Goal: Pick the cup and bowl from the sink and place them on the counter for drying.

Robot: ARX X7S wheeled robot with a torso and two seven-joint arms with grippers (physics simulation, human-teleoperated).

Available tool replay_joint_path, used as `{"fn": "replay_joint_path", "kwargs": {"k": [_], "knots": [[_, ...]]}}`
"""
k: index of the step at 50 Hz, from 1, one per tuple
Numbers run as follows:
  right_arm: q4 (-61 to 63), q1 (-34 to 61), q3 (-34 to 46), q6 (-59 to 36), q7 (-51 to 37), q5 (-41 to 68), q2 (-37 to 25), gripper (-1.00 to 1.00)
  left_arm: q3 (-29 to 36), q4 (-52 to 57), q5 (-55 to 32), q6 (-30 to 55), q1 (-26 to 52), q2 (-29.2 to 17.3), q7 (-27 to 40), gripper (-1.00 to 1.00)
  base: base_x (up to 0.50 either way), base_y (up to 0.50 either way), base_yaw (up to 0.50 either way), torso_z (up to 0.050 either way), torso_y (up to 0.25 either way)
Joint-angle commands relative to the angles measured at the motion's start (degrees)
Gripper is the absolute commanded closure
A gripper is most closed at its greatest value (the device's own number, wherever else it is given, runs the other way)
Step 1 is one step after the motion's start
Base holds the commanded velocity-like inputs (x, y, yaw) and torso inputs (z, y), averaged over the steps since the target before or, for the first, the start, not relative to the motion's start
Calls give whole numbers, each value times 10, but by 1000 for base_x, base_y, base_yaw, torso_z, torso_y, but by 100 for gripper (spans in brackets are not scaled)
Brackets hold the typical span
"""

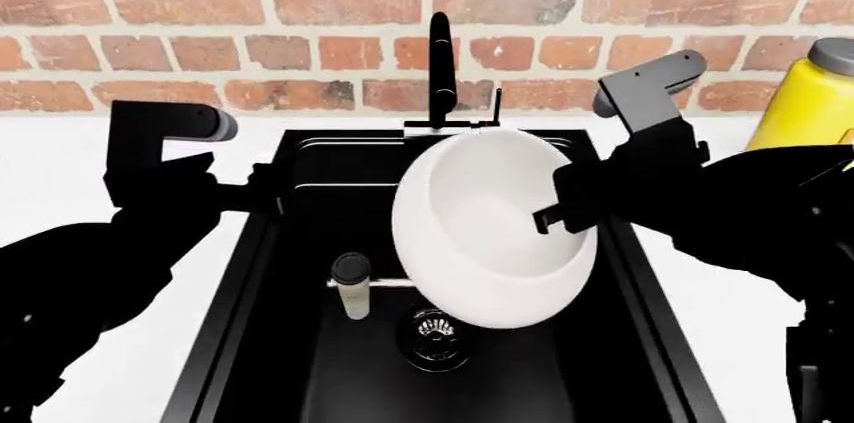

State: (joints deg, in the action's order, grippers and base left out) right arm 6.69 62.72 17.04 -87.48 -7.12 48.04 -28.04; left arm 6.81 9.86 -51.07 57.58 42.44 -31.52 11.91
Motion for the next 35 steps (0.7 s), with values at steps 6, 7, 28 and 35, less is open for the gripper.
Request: {"fn": "replay_joint_path", "kwargs": {"k": [6,7,28,35], "knots": [[4,42,12,-17,-121,172,-116,100,-4,5,-3,-4,-8,-2,4,-100,0,0,0,0,0],[0,46,8,-18,-128,182,-121,100,2,0,2,-6,-3,5,7,-100,0,0,0,0,0],[-47,111,103,4,-173,227,-224,100,0,-2,-1,-16,-14,-1,-1,-100,0,0,0,0,0],[-57,99,99,1,-188,242,-257,100,-2,-2,-1,-19,-18,-3,0,-100,0,0,0,0,0]]}}
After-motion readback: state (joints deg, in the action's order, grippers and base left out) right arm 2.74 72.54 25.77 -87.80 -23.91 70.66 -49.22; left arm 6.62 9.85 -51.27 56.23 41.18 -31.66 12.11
